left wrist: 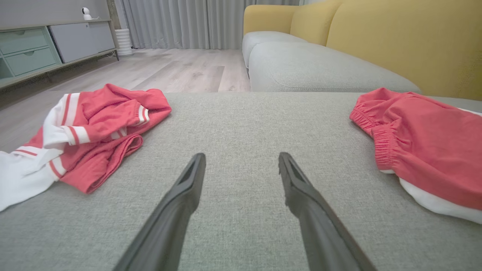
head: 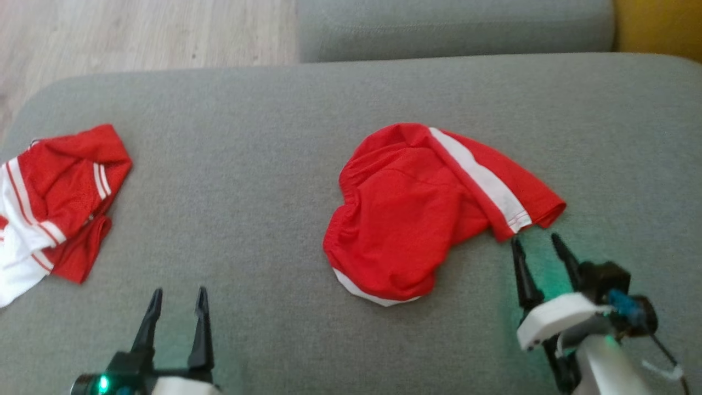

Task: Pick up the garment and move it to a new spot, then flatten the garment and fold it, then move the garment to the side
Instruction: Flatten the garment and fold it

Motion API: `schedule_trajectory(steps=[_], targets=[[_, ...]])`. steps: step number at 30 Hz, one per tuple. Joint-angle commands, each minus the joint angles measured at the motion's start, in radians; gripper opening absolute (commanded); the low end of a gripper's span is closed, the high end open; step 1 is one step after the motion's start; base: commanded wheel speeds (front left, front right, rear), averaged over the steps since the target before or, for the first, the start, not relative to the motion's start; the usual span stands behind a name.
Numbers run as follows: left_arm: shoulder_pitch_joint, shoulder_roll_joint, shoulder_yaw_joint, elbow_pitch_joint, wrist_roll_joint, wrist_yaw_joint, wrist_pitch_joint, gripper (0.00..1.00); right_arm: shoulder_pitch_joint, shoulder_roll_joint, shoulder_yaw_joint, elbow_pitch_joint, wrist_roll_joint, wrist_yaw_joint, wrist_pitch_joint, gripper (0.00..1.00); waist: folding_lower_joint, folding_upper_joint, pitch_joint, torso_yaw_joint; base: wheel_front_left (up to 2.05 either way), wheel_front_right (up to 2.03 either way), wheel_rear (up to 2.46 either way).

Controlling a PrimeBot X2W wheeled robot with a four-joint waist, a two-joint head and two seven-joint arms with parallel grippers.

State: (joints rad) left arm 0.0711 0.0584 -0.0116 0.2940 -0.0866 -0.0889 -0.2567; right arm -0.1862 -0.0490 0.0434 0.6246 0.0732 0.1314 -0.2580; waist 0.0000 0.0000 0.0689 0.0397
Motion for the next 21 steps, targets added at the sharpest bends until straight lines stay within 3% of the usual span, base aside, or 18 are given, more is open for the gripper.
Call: schedule_trajectory(steps=[1,11,12,13,15,21], targets=[[-0.064,-0.001,0.014,-0.018,0.008,-0.004,-0.005,1.0,-0.084,-0.001,-0.001,-0.008,-0.029,-0.001,-0.004,1.0,0.0,0.0,0.027,0.022,0.0,0.0,0.0],[-0.112,-0.006,-0.026,0.017,0.013,-0.026,-0.005,1.0,-0.178,-0.001,-0.039,0.143,0.008,-0.001,-0.004,1.0,0.0,0.0,0.078,0.073,0.0,0.0,0.0],[-0.114,-0.006,-0.025,0.018,0.013,-0.027,-0.005,1.0,-0.182,-0.001,-0.045,0.154,0.01,-0.001,-0.004,0.93,0.0,0.0,0.082,0.076,0.0,0.0,0.0],[-0.117,-0.006,-0.026,0.02,0.014,-0.028,-0.005,1.0,-0.186,-0.001,-0.055,0.16,0.01,-0.001,-0.004,0.73,0.0,0.0,0.085,0.079,0.0,0.0,0.0],[-0.122,-0.007,-0.03,0.02,0.016,-0.03,-0.005,1.0,-0.192,-0.001,-0.076,0.156,0.015,-0.001,-0.004,0.0,0.0,0.0,0.09,0.083,0.0,0.0,0.0],[-0.127,-0.007,-0.037,0.012,0.011,-0.035,-0.005,1.0,-0.191,-0.001,-0.118,0.068,0.011,-0.001,-0.004,0.0,0.0,0.0,0.093,0.093,0.0,0.0,0.0]])
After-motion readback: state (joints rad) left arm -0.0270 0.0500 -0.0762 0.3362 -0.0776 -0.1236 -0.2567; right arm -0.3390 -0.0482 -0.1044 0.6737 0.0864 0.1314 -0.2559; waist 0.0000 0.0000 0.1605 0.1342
